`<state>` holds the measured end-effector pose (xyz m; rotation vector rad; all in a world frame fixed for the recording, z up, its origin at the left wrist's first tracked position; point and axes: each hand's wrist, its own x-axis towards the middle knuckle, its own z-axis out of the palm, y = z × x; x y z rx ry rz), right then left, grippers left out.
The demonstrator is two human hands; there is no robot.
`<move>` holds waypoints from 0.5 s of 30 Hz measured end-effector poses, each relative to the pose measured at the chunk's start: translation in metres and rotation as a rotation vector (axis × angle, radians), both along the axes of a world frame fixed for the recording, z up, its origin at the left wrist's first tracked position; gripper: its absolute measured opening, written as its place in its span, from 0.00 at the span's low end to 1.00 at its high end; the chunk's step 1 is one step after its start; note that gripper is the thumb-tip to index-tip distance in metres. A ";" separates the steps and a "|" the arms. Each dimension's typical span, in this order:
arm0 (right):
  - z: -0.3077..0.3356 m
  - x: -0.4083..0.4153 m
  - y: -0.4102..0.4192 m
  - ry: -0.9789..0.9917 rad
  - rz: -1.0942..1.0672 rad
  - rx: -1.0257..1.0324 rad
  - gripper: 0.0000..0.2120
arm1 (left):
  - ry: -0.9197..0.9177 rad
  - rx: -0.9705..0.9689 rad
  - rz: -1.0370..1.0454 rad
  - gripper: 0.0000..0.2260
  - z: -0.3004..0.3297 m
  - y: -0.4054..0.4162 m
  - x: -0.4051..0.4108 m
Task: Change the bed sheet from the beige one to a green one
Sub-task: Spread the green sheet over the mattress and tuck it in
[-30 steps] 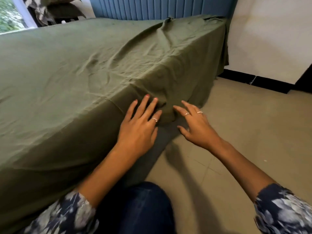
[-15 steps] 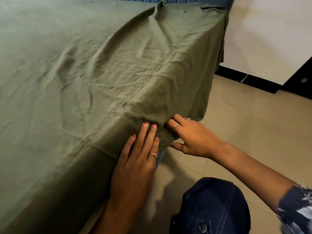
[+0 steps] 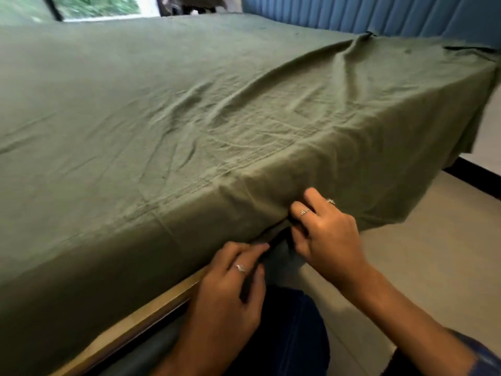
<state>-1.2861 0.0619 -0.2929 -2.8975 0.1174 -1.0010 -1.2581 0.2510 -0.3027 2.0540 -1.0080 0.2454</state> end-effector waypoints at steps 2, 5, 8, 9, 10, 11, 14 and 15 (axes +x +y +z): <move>-0.014 0.001 0.003 -0.071 -0.018 0.073 0.07 | 0.506 -0.255 0.180 0.09 0.008 -0.015 -0.016; -0.031 0.003 0.007 -0.124 -0.008 0.234 0.10 | 1.183 -0.676 0.320 0.11 0.025 -0.036 -0.033; -0.038 0.002 0.012 -0.152 0.026 0.401 0.08 | 1.430 -1.017 0.334 0.15 0.049 -0.053 -0.047; -0.041 -0.001 0.015 -0.153 0.034 0.444 0.08 | 1.456 -1.115 0.361 0.17 0.054 -0.058 -0.051; -0.045 -0.004 0.019 -0.147 0.052 0.490 0.09 | 1.472 -1.206 0.396 0.19 0.057 -0.064 -0.053; -0.049 -0.008 0.022 -0.136 0.077 0.537 0.12 | 1.498 -1.288 0.425 0.20 0.058 -0.071 -0.055; -0.058 -0.017 0.028 -0.117 0.124 0.645 0.21 | 1.568 -1.464 0.481 0.20 0.053 -0.087 -0.055; -0.060 -0.019 0.027 -0.101 0.124 0.659 0.23 | 1.583 -1.508 0.481 0.20 0.049 -0.091 -0.053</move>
